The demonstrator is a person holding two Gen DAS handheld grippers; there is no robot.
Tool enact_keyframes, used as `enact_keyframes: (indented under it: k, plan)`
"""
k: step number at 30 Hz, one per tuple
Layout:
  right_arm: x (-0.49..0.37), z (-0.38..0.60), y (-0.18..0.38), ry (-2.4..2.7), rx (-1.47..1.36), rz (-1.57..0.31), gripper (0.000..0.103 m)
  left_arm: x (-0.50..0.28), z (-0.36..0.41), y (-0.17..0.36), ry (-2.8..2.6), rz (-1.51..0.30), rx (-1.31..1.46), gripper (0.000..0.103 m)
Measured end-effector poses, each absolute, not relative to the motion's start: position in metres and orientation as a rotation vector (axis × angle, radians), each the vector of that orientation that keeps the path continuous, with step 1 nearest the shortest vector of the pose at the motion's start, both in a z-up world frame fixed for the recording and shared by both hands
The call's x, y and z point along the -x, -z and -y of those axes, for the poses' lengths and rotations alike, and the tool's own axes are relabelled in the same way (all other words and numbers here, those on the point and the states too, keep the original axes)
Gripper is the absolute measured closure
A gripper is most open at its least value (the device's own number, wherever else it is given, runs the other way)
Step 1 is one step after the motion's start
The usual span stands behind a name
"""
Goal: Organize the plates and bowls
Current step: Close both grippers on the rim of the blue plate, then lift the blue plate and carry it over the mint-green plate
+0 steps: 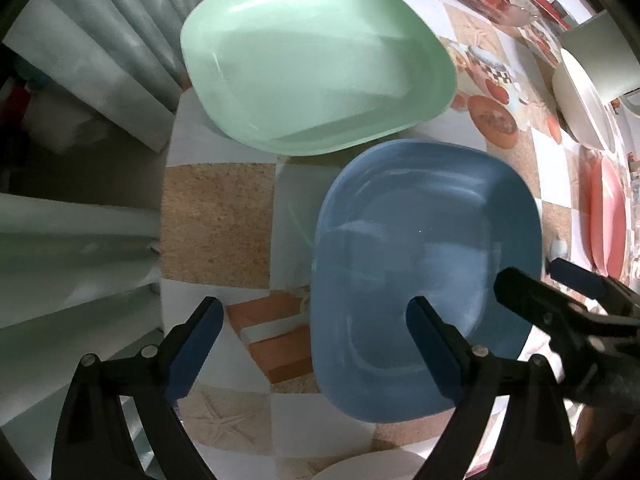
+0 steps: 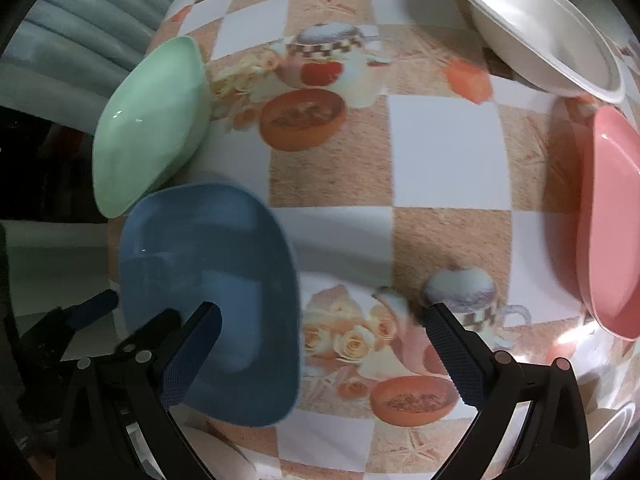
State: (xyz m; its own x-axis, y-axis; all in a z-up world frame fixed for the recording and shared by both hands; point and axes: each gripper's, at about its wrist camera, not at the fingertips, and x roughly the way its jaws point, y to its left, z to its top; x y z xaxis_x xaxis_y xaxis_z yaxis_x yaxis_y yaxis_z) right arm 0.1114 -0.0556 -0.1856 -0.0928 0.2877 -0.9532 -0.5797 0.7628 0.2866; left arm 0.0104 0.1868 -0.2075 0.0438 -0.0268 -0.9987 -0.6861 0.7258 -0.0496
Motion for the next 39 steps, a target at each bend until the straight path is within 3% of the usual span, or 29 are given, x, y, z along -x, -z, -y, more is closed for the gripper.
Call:
enact_keyframes:
  k: [5,8,9,10,11,29,39]
  plan:
    - [-0.106,0.04,0.188,-0.777,0.209,-1.506,0.003,-0.016,-0.185,0.202,-0.525,-1.46,0.601,0.013]
    - [-0.109,0.033,0.183,-0.822,0.188,-1.503,0.028,-0.022,-0.174,0.202,-0.483,-1.438,0.625,0.02]
    - [-0.111,0.031,0.182,-0.842,0.168,-1.518,0.048,-0.024,-0.172,0.201,-0.475,-1.437,0.627,0.021]
    - [-0.112,0.029,0.186,-0.871,0.128,-1.556,0.061,-0.027,-0.169,0.201,-0.464,-1.437,0.629,0.023]
    - [-0.113,0.028,0.19,-0.883,0.087,-1.581,0.064,-0.029,-0.165,0.201,-0.463,-1.441,0.621,0.024]
    - [-0.118,0.036,0.207,-0.859,0.024,-1.632,0.065,-0.04,-0.112,0.184,-0.435,-1.438,0.605,0.024]
    - [-0.115,0.062,0.177,-0.83,0.038,-1.597,0.065,-0.031,-0.074,0.147,-0.422,-1.363,0.587,0.024]
